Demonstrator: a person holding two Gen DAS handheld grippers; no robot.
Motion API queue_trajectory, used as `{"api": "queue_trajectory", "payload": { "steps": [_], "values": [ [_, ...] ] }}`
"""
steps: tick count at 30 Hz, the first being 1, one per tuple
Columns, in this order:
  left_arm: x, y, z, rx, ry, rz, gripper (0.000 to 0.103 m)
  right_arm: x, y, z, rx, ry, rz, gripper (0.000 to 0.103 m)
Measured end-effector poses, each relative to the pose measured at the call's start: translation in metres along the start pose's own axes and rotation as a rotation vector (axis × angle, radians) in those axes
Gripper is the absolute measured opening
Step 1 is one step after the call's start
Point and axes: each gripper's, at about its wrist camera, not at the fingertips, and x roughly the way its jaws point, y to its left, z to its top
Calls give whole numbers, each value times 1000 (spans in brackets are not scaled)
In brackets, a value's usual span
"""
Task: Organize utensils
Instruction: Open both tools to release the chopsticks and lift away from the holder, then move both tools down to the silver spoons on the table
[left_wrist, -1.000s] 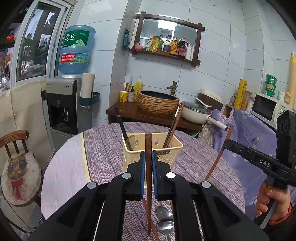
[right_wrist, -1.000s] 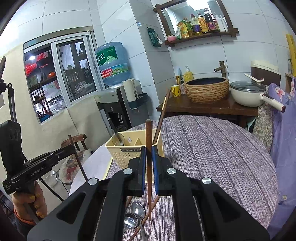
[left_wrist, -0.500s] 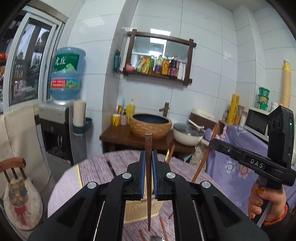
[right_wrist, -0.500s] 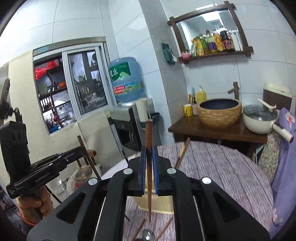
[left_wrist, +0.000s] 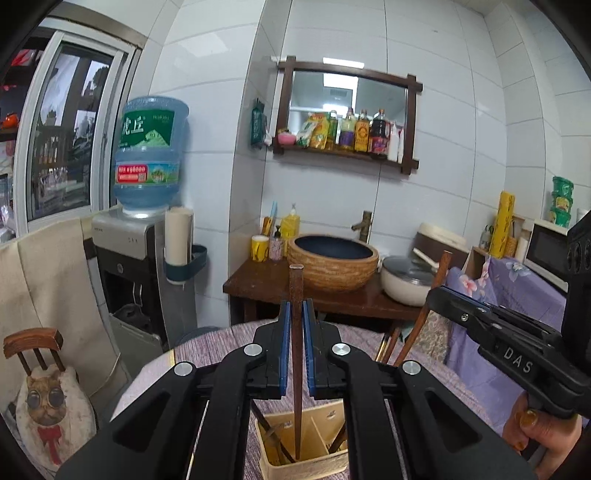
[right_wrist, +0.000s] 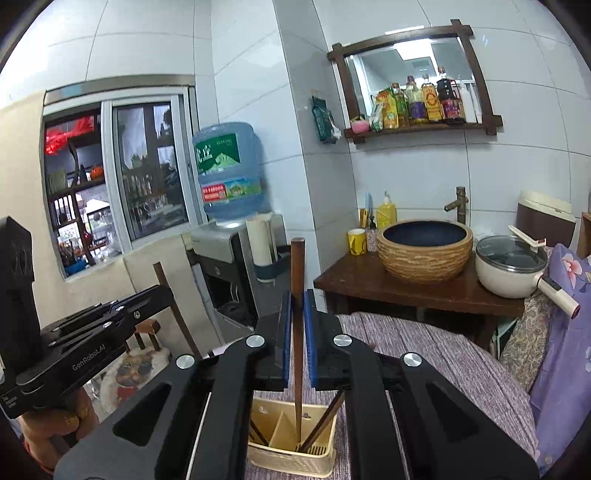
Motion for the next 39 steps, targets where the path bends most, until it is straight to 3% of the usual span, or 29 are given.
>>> {"api": "queue_trajectory", "payload": {
  "steps": [11,18,20,22,24,26,28,33,39],
  "values": [
    [35,4,-60,-23,137,3,8,37,-13,-48,35,101,-19,8],
    [35,4,-64,-23,139,0,8,44,-17,-62,49,128,-19,8],
    [32,4,-64,-20,133,5,19,41,-19,-64,61,118,-11,8],
    [26,5,-65,-31,123,-7,53,37,-19,-65,61,117,-3,8],
    [15,5,-67,-38,92,-3,58,31,-18,-67,50,107,-13,10],
    [5,4,-71,-27,86,-7,61,22,-18,-70,45,93,-15,21],
    [-7,3,-77,-26,77,-14,74,9,-19,-76,56,78,-6,43],
    [-29,10,-102,-74,93,-9,83,-15,-13,-100,31,95,-4,56],
    [-37,22,-146,-100,192,47,83,-28,-6,-147,19,192,2,57]
  ]
}}
